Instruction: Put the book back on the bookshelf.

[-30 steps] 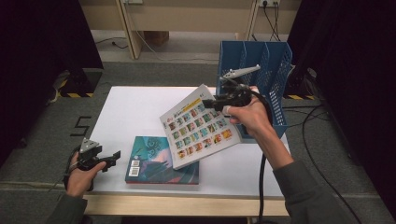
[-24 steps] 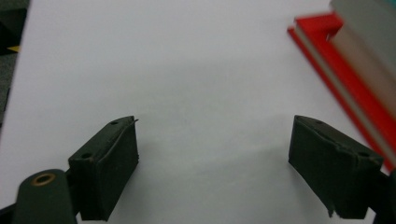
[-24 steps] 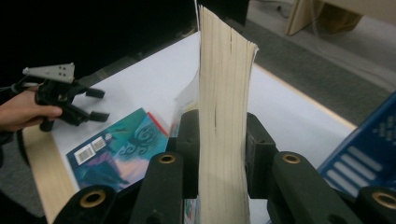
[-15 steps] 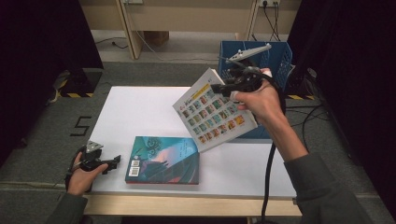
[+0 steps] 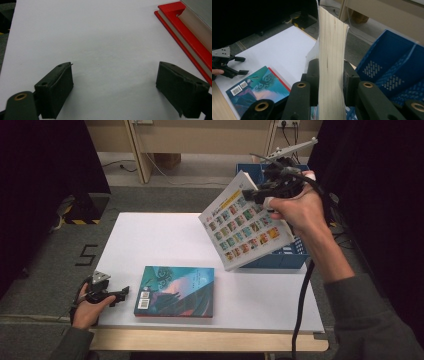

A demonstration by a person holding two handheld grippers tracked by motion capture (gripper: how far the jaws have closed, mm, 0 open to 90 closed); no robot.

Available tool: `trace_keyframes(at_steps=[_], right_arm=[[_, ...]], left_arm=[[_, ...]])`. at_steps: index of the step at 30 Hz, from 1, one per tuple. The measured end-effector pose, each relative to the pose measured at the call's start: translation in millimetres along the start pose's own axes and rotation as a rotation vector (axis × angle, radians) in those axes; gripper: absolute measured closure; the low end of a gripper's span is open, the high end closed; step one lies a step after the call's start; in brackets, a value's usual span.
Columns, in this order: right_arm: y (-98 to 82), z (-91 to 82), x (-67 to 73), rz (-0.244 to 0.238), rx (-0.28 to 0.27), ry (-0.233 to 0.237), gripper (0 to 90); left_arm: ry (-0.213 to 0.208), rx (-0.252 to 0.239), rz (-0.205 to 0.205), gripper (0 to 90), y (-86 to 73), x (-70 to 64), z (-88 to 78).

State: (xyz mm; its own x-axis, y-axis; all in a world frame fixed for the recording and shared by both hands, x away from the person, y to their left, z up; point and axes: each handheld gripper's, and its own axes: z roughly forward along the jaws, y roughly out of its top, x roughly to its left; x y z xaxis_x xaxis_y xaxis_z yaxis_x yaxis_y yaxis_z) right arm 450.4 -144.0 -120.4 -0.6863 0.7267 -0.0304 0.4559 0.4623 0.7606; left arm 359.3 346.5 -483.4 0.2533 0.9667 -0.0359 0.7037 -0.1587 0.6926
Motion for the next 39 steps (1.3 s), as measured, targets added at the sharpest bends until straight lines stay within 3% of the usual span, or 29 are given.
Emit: trace_keyframes(at_steps=[11,20,27,33,39], right_arm=[[5.7,-15.7,-36.5,0.071,-0.018,-0.114,73.5],[4.7,-7.5,-64.3,0.116,0.016,-0.201,73.5],[-2.1,5.4,-83.0,0.168,0.020,-0.227,73.5],[-6.3,19.6,-91.9,0.180,0.033,-0.236,73.5],[-15.0,25.6,-108.0,0.238,0.015,-0.238,73.5]], left_arm=[[-0.001,-0.001,-0.001,13.0,-0.1,0.1,0.0],[0.000,-0.003,-0.003,13.0,-0.2,0.0,0.1],[0.000,-0.003,-0.002,13.0,-0.2,0.0,0.1],[0.001,-0.002,0.000,13.0,-0.2,-0.1,0.0],[-0.003,-0.003,-0.002,13.2,-0.4,0.0,-0.1]])
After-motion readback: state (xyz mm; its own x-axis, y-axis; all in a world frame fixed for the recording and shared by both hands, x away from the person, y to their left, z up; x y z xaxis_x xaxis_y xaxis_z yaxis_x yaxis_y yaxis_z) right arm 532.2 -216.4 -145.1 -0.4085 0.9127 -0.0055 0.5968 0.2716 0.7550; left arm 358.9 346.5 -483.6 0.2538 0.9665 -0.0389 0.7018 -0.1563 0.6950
